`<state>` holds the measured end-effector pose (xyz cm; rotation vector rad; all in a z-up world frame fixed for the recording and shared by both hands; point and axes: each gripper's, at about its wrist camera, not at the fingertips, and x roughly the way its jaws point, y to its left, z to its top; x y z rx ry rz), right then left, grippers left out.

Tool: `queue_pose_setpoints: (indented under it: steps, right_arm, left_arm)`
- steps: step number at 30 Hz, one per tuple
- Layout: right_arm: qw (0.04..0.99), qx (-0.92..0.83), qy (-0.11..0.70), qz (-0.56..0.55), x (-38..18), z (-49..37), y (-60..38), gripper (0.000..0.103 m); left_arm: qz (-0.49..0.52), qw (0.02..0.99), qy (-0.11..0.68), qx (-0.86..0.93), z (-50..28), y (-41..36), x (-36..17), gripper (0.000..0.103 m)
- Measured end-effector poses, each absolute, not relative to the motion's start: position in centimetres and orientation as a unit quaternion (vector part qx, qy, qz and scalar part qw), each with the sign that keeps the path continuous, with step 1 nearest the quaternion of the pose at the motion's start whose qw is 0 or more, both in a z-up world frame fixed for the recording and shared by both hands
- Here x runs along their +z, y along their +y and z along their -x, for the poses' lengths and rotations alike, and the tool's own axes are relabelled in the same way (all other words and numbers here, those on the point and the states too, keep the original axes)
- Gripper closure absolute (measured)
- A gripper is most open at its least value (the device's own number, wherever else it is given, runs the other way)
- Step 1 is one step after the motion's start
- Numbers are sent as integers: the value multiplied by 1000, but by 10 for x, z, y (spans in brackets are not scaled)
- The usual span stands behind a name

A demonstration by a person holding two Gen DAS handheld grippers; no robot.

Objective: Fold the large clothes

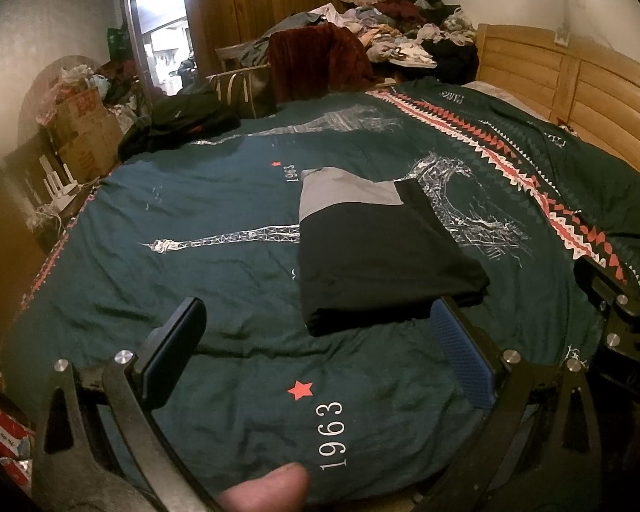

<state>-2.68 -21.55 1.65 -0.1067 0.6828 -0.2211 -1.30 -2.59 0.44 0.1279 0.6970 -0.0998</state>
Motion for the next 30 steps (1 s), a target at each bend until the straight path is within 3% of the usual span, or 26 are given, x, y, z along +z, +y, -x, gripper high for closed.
queue_pose_setpoints:
  steps: [30]
  right_arm:
    - [937, -101, 332, 40, 14, 33, -216, 0]
  left_arm:
    - [-84, 938, 334, -47, 17, -32, 6, 0]
